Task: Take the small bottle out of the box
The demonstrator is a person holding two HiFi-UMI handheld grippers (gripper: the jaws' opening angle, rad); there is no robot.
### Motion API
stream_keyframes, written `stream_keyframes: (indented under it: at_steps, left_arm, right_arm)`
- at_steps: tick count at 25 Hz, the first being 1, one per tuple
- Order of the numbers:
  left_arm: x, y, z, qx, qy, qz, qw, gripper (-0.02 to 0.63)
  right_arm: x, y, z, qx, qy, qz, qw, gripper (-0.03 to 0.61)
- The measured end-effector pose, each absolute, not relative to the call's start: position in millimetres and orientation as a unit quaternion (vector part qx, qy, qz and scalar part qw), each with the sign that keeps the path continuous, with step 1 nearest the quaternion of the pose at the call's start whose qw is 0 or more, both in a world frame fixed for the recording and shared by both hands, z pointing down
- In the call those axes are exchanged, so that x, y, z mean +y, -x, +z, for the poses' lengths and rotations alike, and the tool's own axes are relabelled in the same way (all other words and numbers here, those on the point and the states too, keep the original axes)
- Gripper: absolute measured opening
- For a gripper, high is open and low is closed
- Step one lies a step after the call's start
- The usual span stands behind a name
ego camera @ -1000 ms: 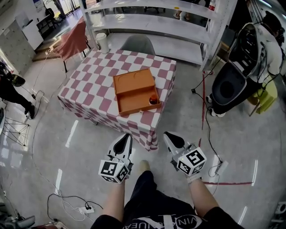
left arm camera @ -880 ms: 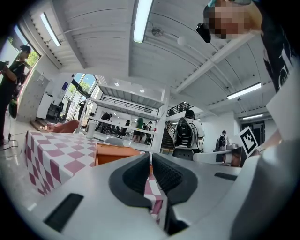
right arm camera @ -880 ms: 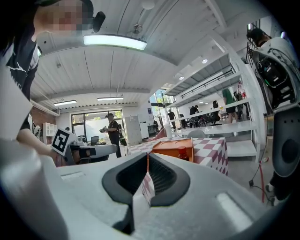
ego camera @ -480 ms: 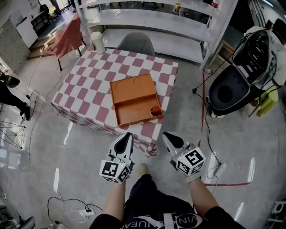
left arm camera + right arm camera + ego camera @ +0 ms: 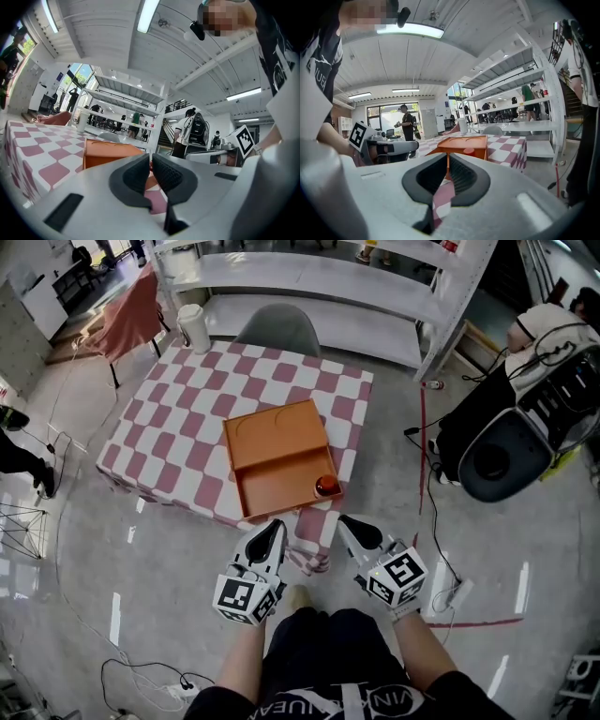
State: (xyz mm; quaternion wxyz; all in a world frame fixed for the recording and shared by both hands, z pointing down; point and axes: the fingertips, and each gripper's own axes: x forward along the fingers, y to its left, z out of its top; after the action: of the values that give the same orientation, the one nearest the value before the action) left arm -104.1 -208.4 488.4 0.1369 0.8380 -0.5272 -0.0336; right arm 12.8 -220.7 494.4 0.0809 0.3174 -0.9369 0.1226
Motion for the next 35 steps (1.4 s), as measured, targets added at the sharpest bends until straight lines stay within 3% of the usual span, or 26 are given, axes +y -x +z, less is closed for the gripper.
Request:
stream_keyframes:
  at_steps: [20, 35]
  left_arm:
    - [-227.0, 105.0, 503.9, -0.584, -0.795, -0.036, 0.16, 0.025]
    - [-231.0, 97.8, 527.6, -0.624, -0.758, -0.03, 0.188, 0.025]
  right_arm:
    - [-271.2, -4.2, 512.0, -0.953, -0.259, 0.094, 0.127, 0.031]
    - [-293.9, 5.0, 530.1, -0.971, -0.172, 0.052, 0.159, 0.15]
